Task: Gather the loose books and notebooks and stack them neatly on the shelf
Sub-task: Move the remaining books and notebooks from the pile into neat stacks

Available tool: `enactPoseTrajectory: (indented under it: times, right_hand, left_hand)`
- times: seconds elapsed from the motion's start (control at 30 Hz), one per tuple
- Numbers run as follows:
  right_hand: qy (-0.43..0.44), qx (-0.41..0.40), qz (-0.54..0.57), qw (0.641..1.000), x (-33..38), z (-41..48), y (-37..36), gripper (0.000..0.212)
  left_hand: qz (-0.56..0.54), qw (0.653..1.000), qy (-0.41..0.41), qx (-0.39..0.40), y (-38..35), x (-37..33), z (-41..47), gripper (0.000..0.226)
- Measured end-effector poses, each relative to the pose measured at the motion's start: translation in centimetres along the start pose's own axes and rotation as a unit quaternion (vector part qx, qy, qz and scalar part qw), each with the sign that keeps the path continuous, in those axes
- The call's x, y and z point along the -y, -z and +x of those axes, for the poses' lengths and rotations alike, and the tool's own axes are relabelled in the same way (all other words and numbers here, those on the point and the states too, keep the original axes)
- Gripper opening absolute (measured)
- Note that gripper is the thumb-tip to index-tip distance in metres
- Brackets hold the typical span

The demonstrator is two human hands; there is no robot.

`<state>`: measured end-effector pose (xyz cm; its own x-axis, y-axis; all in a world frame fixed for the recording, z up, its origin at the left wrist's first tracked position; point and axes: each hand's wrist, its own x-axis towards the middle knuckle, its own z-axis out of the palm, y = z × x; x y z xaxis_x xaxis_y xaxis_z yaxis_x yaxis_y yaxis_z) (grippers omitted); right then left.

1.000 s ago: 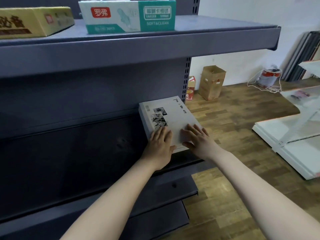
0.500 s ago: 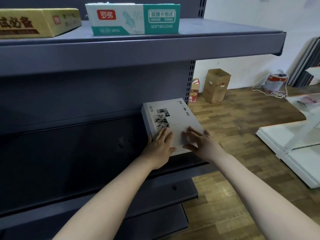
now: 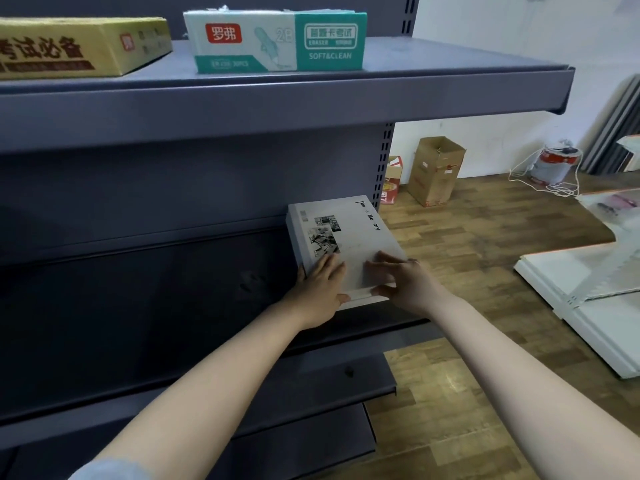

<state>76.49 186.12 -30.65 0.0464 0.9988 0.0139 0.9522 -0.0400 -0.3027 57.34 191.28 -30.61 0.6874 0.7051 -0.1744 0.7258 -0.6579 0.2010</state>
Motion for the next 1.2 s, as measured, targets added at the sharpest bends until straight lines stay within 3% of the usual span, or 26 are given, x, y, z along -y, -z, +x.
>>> enactPoseTrajectory:
  times: [0.07, 0.23, 0.4, 0.63, 0.97, 1.2]
  right_hand:
    - [-0.011, 0.026, -0.044, 0.999, 1.4, -0.1, 0.7, 0.056]
    - [0.077, -0.034, -0.058, 0.995, 6.7, -0.4, 0.1, 0.055]
    - [0.168, -0.088, -0.028, 0.981, 12.8, 0.8, -1.2, 0.051]
    - [0.247, -0.058, -0.019, 0.967, 23.3, 2.8, -2.6, 0.051]
    - [0.374, -0.045, 0.016, 0.926, 40.7, 3.4, -6.5, 0.052]
    - [0.449, -0.037, 0.022, 0.892, 51.3, 2.9, -8.7, 0.055]
  left_hand:
    - [-0.001, 1.000, 0.004, -0.001, 0.3, 0.4, -0.6, 0.068]
    - [0.034, 0.998, 0.039, -0.038, 0.6, 3.0, -4.4, 0.078]
    - [0.025, 0.992, 0.089, -0.089, 2.0, 8.2, -9.4, 0.066]
    - [0.031, 0.978, 0.169, -0.121, 3.6, 16.0, -18.6, 0.057]
    - [0.073, 0.924, 0.292, -0.238, 5.4, 26.3, -33.7, 0.049]
    - [0.101, 0.884, 0.317, -0.328, 4.8, 30.8, -42.6, 0.045]
